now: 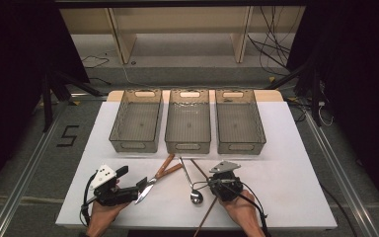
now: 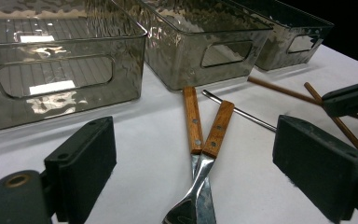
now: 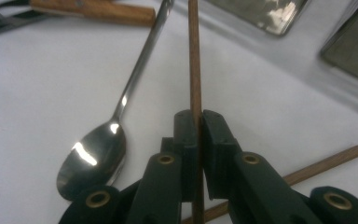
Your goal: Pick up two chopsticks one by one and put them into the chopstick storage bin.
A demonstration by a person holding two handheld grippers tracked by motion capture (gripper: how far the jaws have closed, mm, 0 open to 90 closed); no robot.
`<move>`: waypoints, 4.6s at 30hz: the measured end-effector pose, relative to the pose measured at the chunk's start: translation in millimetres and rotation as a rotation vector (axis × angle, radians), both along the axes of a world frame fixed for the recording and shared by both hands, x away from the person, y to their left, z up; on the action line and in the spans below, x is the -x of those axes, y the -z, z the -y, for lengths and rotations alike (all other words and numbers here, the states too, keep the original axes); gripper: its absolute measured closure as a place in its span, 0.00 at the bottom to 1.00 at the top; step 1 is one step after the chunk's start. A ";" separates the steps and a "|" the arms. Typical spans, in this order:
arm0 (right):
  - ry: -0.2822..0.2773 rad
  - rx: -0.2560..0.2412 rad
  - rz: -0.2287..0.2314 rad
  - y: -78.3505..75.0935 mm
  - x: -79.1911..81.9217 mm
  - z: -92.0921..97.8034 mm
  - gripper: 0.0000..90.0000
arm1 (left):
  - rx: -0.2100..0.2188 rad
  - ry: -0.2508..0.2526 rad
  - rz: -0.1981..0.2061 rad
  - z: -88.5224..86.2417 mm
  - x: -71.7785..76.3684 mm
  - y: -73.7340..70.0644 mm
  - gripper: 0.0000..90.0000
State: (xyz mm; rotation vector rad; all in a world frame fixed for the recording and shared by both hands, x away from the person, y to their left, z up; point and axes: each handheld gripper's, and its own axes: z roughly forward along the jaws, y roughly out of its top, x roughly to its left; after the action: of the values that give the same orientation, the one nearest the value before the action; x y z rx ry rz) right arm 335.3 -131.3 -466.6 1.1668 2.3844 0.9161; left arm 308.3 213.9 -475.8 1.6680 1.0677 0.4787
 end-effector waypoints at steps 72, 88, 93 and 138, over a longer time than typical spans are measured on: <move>-0.177 -0.244 0.313 -34.7 32.8 -40.9 0.95 | 0.510 0.314 -0.356 76.2 -51.7 -35.1 0.88; -0.193 -0.342 0.291 -47.2 35.7 -7.0 0.54 | 0.545 0.296 -0.266 30.2 -60.2 -76.3 0.93; -0.158 -0.330 0.287 -44.6 37.3 14.5 0.45 | 0.541 0.246 -0.249 2.4 -75.8 -96.8 0.93; -0.087 -0.314 0.242 -22.4 39.1 46.5 0.31 | 0.228 -0.108 -0.288 -68.4 -209.8 -146.4 0.93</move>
State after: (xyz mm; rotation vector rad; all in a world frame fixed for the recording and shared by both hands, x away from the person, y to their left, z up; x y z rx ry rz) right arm 296.2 -177.8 -444.2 0.9927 2.1627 1.4149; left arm 518.1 282.3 -329.3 1.5100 1.3747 0.1777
